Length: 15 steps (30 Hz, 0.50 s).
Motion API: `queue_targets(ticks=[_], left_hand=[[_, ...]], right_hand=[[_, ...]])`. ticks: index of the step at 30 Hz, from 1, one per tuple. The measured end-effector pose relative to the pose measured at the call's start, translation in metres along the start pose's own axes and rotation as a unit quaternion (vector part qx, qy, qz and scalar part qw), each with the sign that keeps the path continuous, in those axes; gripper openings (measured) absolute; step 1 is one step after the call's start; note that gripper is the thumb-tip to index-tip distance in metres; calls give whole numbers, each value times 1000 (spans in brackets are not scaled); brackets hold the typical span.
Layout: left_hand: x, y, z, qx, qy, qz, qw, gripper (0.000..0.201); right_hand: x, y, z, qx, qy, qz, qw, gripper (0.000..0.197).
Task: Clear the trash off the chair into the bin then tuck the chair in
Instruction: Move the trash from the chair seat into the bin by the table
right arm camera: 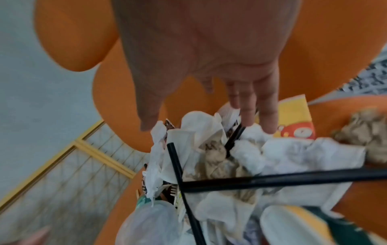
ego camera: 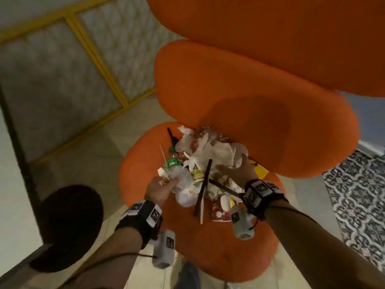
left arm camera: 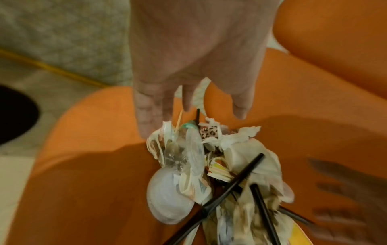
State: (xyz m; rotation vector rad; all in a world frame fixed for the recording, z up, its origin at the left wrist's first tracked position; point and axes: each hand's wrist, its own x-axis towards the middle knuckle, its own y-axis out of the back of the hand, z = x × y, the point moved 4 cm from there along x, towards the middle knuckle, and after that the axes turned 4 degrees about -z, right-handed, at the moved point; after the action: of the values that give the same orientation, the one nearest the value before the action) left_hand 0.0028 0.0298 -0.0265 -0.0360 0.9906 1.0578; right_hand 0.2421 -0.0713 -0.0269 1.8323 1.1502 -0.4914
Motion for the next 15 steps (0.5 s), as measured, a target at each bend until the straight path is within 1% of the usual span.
queue_targets(ticks=[1,2,3,4,5,7,8,10,11,12,13,15], left_hand=[[19,-4,2,-31,12,7,999,86],[38,-8,-1,-42,49,10,998,108],[49,-11,1,-45,62,2,997,122],[67,-19,0,-43,72,-3,996,127],[77,-24,1,-39,78,-17,996,125],[91,-37,2,-62,92,-39,993,111],[97,-44,2,-68,100,-47,991,111],[106,-54,1,-81,121,-41,988,126],[108,-56,0,-89,127,-37,987,127],[112,-57,-2,-100,127,-30,986,120],[114,-58,-4,-115,130,-29,984,108],[118,-61,-5,-128,125,-44,983,87]], right_hand=[[8,-4,-4,19,-6,5,1000,117],[18,-8,-5,22,-25,12,999,117],[24,-13,-7,19,-37,19,999,116],[32,-18,-7,18,-48,28,998,115],[39,-25,-7,25,-52,35,998,116],[51,-36,-7,48,-67,48,995,119],[58,-41,-5,52,-77,54,994,120],[64,-46,-6,58,-92,68,992,122],[66,-47,-7,61,-98,77,990,122],[67,-48,-6,69,-99,86,989,121],[69,-50,-5,79,-95,98,988,119],[72,-51,-3,110,-82,127,982,116]])
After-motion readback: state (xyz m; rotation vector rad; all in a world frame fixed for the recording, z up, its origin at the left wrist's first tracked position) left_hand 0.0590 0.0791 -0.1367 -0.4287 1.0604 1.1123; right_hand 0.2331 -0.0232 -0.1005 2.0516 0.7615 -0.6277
